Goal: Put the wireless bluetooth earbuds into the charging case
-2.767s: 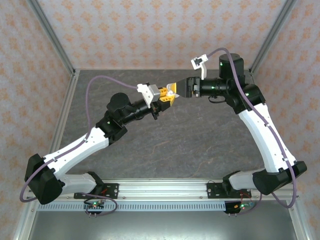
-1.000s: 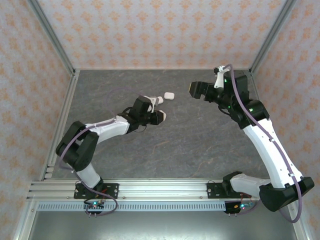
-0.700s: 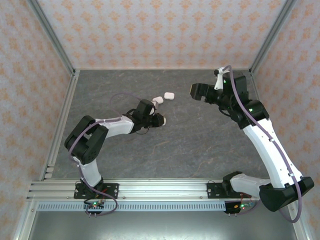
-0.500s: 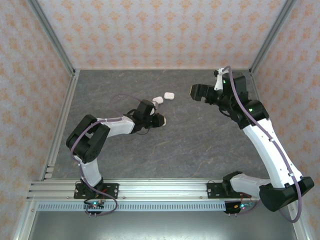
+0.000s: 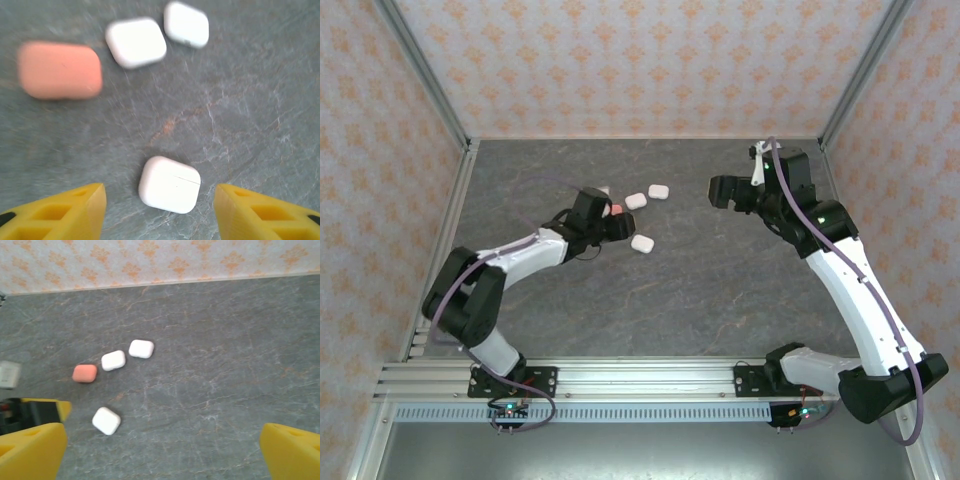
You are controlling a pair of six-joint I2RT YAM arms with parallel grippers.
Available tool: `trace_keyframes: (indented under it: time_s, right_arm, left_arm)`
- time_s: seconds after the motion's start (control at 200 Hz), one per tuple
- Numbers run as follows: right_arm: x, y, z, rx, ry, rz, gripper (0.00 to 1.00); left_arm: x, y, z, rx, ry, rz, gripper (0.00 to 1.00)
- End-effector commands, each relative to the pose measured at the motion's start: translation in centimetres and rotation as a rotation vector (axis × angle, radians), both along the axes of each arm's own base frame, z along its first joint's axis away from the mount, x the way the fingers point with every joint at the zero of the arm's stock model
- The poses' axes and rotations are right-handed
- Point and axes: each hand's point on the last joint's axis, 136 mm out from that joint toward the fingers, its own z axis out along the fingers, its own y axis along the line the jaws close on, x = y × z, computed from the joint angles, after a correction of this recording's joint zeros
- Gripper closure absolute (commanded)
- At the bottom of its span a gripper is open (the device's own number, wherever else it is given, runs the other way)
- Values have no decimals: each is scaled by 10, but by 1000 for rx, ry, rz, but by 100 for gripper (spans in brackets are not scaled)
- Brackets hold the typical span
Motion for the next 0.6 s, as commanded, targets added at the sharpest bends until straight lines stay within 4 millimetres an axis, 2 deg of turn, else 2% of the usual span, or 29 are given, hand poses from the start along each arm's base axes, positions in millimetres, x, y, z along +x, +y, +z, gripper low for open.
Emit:
trace_keyframes:
  time_s: [0.0, 0.13, 0.225, 0.33, 0.405, 0.495, 0.591]
  right_arm:
    - [5, -25, 2, -68, -66, -114, 1]
    - [10, -53, -18, -139, -109, -256, 1]
    - [13, -67, -42, -165, -129, -303, 1]
    - [17, -95, -74, -156, -136, -414, 1]
    - [19, -115, -100, -159, -144, -473, 1]
    - [20, -134, -137, -168, -152, -522, 1]
    - [21, -143, -170, -139, -151, -534, 1]
  left_arm:
    - [-3, 44, 33, 170, -107, 92, 37]
    - [-13, 94, 76, 303, -257, 245, 22]
    - [-23, 132, 93, 357, -325, 362, 16]
    - [-35, 170, 99, 384, -372, 486, 12]
    - [-42, 189, 102, 433, -413, 539, 11]
    - [-49, 203, 103, 509, -464, 578, 10]
    - [-51, 212, 97, 584, -446, 579, 9]
